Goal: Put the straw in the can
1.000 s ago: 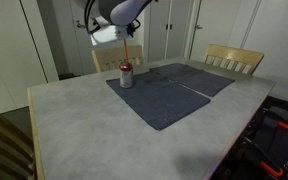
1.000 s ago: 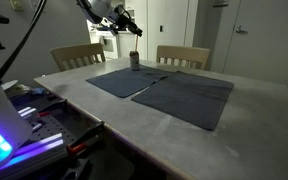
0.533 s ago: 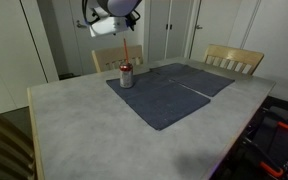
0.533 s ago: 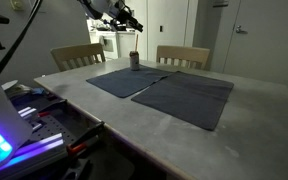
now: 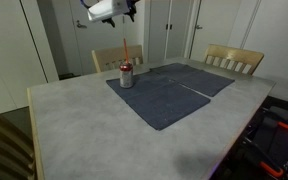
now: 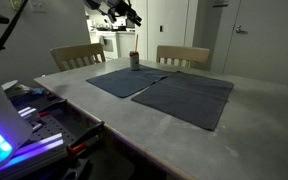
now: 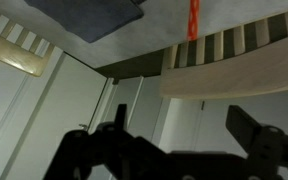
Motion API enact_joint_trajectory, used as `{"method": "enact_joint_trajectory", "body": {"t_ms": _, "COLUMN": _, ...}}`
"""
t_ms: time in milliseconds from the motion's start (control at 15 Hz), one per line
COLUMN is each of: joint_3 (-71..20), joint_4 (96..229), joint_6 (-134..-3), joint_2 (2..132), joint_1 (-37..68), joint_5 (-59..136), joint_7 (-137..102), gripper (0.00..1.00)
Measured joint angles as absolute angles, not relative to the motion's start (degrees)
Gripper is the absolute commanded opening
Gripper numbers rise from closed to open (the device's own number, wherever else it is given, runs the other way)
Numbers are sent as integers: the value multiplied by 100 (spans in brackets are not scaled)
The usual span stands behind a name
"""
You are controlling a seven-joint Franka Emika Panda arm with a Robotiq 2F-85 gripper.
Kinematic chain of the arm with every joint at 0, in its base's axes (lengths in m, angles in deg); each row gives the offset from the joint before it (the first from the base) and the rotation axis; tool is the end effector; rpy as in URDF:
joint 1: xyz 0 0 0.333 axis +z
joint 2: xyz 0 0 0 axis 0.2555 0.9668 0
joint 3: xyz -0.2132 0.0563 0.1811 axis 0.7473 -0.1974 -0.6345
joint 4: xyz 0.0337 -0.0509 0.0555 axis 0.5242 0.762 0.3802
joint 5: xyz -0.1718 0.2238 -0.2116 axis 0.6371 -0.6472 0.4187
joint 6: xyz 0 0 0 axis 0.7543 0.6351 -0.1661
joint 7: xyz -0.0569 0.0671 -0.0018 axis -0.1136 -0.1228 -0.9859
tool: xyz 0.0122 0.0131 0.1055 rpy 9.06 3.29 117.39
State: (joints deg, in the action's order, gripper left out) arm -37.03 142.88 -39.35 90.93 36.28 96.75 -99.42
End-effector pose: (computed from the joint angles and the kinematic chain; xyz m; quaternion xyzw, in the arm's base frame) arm 0.6419 0.2493 0.3569 0.8469 -0.2857 0.3472 0.2839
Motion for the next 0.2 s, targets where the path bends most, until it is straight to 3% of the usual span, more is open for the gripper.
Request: {"method": "enact_joint_trajectory", "body": {"t_ms": 200, "joint_3": -3881, "joint_4": 14352, "joint_6": -4543, "joint_2": 8909, "joint_1": 3421, "joint_5": 9532, "joint_7": -9547, "gripper": 100}}
